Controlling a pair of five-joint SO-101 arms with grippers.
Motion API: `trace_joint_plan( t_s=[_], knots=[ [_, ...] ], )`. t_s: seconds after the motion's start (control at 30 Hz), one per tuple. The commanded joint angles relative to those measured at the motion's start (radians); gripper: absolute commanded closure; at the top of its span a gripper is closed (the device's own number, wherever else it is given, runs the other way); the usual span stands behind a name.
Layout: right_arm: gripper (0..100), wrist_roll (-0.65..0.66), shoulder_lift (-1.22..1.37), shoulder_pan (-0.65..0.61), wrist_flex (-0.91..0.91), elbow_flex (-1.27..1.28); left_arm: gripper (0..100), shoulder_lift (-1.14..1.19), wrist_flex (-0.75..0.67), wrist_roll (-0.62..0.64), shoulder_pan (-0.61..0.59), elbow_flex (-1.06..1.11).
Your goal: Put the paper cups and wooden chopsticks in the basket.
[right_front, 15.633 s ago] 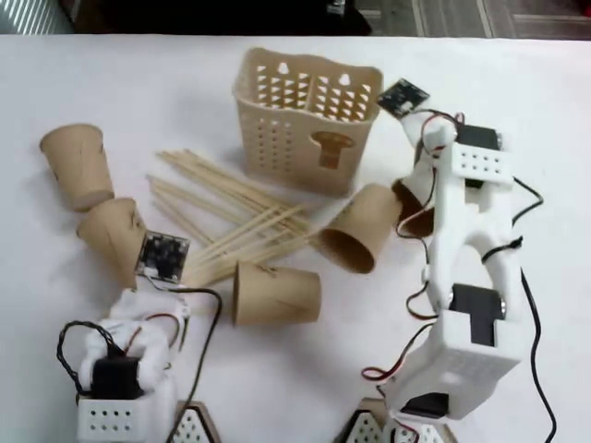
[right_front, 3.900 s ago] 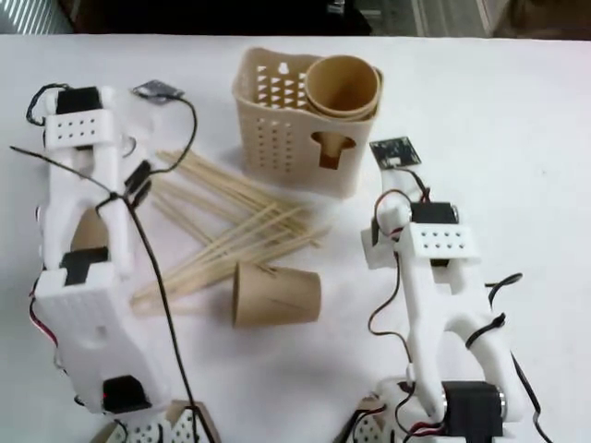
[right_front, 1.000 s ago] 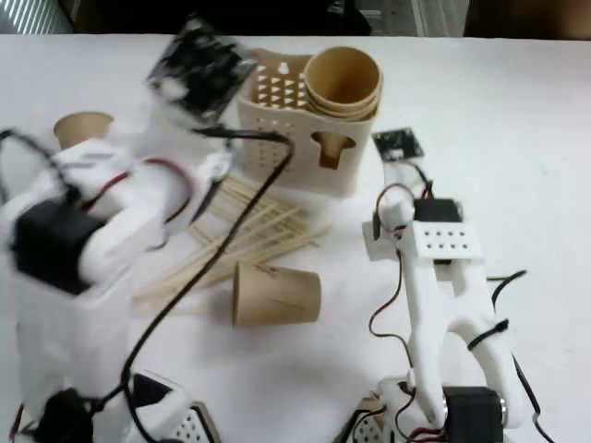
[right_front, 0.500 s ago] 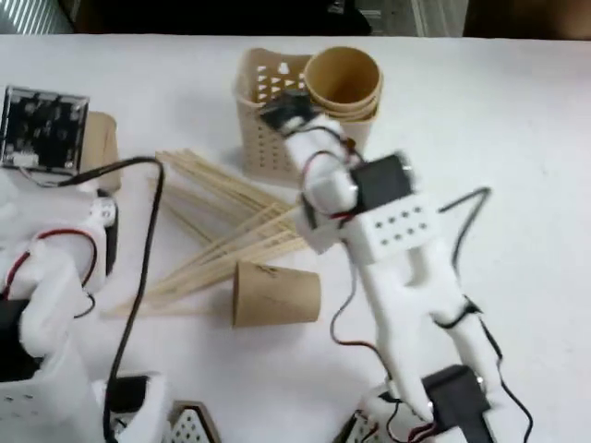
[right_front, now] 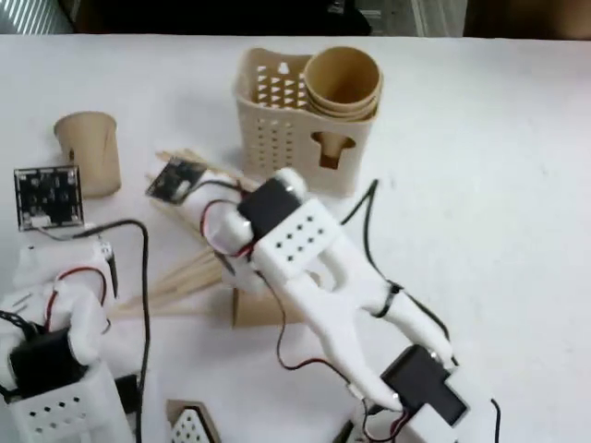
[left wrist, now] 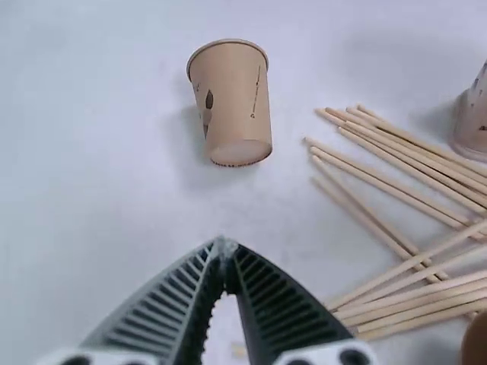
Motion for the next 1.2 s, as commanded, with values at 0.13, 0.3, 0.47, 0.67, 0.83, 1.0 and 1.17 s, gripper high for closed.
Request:
trace_joint_plan(
  t_s=[0.13, 0.3, 0.47, 0.67, 0.83, 1.0, 1.17],
  knots=[
    [71.5, -0.058, 0.067, -0.065, 0.007, -0.147, 97, -0.073, -0.040, 0.009, -0.007, 0.018],
    [71.5, -0.081, 0.193, -0.082, 0.007, -0.199, 97, -0.073, -0.037, 0.009, -0.007, 0.018],
    [71.5, -0.078, 0.315, -0.076, -0.008, -0.201, 97, -0.073, -0.035, 0.009, -0.007, 0.018],
    [75.5, -0.074, 0.398, -0.004, -0.002, -0.201, 97, -0.073, -0.037, 0.009, -0.004, 0.018],
    [95.5, -0.072, 0.401, 0.082, -0.004, -0.207, 97, -0.073, -0.037, 0.009, -0.004, 0.018],
    [98.1, -0.012, 0.303, 0.143, 0.001, -0.224, 97, -0.073, -0.037, 0.009, -0.004, 0.021],
    [98.0, 0.026, 0.124, 0.176, 0.007, -0.222, 97, -0.073, -0.034, 0.009, -0.004, 0.023]
  ],
)
